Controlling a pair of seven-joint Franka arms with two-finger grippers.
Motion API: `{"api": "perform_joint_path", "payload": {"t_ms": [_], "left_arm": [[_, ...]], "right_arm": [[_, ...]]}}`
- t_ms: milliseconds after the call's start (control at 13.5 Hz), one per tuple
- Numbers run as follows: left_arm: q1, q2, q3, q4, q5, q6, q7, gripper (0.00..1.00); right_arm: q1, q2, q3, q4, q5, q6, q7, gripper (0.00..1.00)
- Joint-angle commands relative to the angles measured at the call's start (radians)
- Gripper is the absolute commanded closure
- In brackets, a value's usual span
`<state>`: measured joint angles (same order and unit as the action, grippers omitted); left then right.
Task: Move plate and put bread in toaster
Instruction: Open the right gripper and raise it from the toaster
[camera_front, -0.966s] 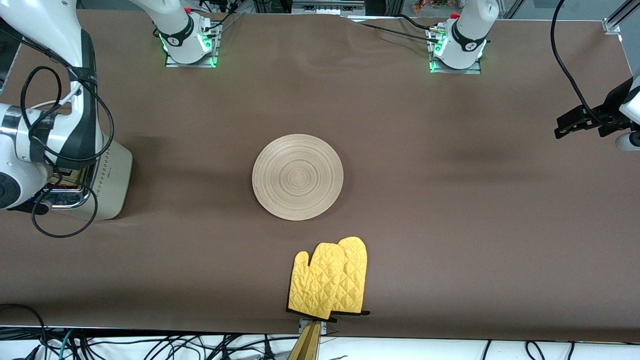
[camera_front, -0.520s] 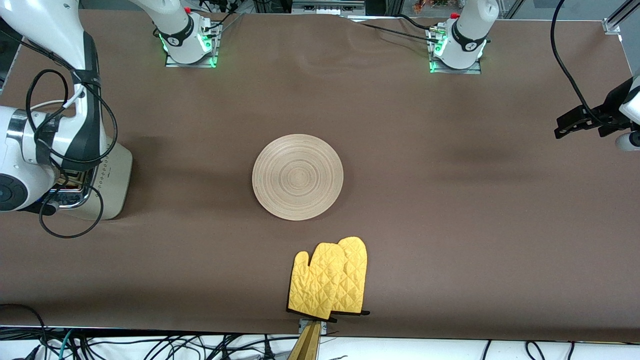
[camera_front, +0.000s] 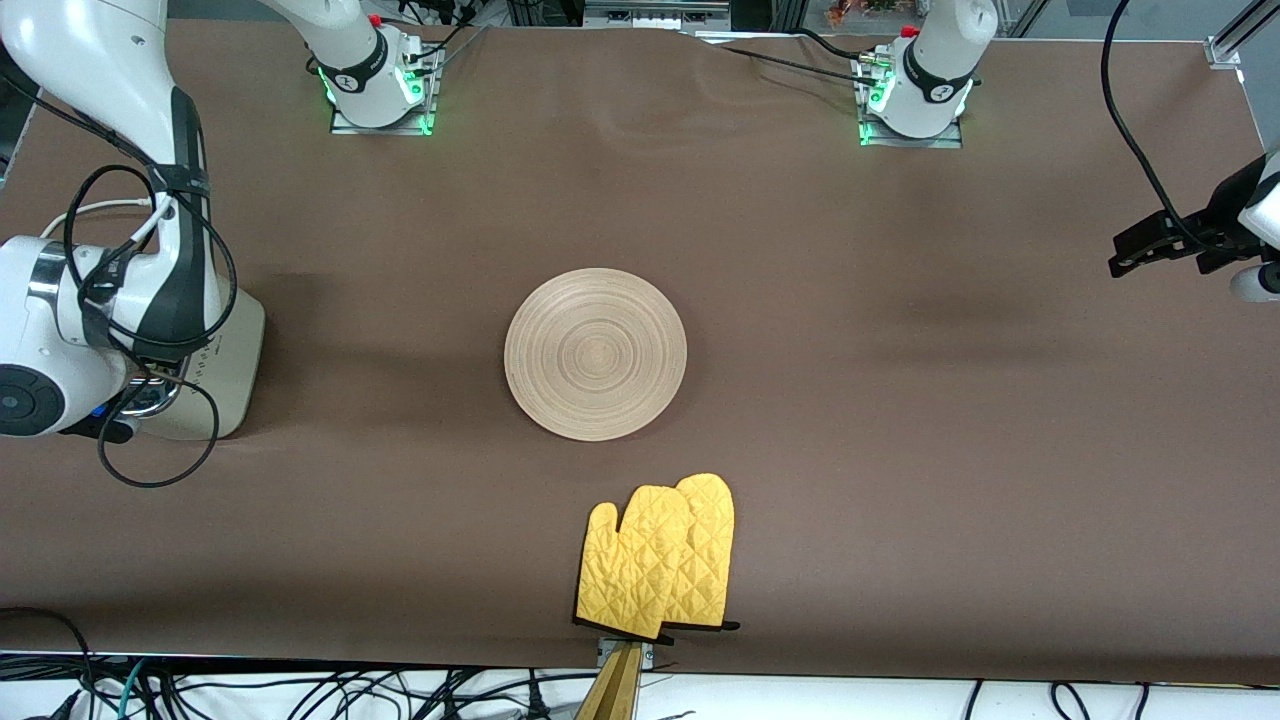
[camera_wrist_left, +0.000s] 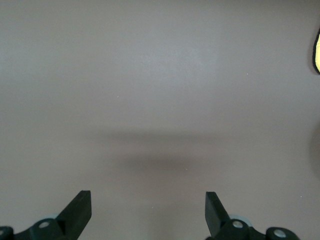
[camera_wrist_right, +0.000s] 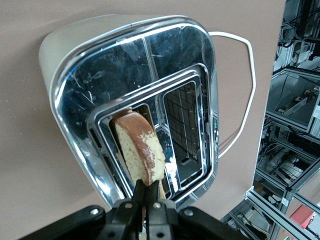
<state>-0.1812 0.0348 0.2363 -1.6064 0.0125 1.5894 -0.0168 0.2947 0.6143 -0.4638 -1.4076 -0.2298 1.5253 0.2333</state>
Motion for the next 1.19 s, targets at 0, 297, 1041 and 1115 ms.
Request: {"api": "perform_joint_path", "payload": {"t_ms": [0,297,1041,1115], "left_arm": [[0.008,0.011,-0.003,0.025,-0.022,-0.008,0.009,0.00],[0.008,0.011,-0.003,0.025,-0.022,-0.008,0.008,0.00],[0.009,0.011,-0.002,0.025,-0.022,-0.008,0.008,0.00],[0.009,0.011,-0.002,0.025,-0.022,-0.008,0.008,0.00]], "right_arm": [[-0.020,0.009,0.005,-0.002,0.047,0.026,-0.018,1.00],[-0.022,0.009,0.005,0.002,0.047,0.033,-0.041,0.14],[-0.008,-0.114,0.004,0.073,0.086,-0.017,-0.238,0.00],[-0.009,-0.140,0.004,0.085,0.093,-0.019,-0.273,0.00]]}}
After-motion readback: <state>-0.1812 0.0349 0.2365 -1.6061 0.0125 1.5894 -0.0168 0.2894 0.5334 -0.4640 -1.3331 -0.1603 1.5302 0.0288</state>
